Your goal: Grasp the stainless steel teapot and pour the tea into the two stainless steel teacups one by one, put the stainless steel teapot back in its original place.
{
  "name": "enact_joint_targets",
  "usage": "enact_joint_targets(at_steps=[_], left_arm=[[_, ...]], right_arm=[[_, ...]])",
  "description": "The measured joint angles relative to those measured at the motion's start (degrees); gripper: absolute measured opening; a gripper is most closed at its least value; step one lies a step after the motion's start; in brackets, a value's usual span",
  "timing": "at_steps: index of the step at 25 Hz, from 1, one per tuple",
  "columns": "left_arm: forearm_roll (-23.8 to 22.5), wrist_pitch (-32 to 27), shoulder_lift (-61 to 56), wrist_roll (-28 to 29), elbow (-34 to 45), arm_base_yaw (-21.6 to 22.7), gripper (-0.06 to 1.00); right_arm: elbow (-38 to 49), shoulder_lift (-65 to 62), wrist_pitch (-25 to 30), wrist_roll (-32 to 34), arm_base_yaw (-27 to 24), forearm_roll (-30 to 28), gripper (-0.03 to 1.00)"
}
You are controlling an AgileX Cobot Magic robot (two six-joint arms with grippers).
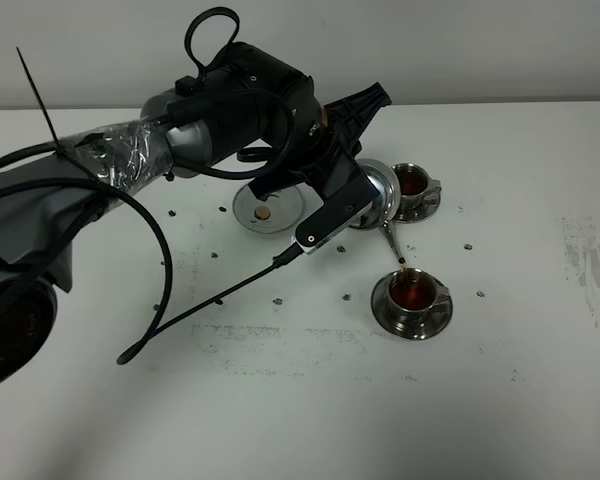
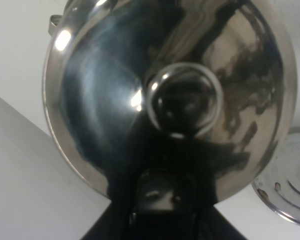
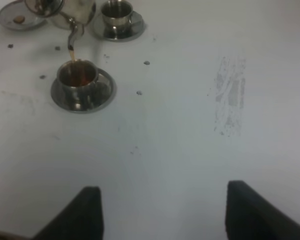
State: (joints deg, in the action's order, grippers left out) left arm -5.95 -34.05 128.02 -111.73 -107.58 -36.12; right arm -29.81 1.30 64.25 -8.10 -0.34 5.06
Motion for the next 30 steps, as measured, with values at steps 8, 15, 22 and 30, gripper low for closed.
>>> enact_joint_targets(at_steps=[8,15,22,30], left_arm=[[0.00,0.07,0.00,0.04,0.00,-0.30,0.21],[0.00,0.23,0.00,0.04,0.00,-0.47,0.21],[0.00,0.23,0.00,0.04,0.00,-0.47,0.21],[0.00,0.54,0.00,0.04,0.00,-0.47,0.21]], right_arm=[[0.00,0.00,0.00,-0.06,0.00,0.00,0.54],[0.00,0.00,0.00,-0.06,0.00,0.00,0.54],[0.00,0.00,0.00,-0.06,0.00,0.00,0.54],[0.00,0.00,0.00,0.00,0.00,0.00,0.54]])
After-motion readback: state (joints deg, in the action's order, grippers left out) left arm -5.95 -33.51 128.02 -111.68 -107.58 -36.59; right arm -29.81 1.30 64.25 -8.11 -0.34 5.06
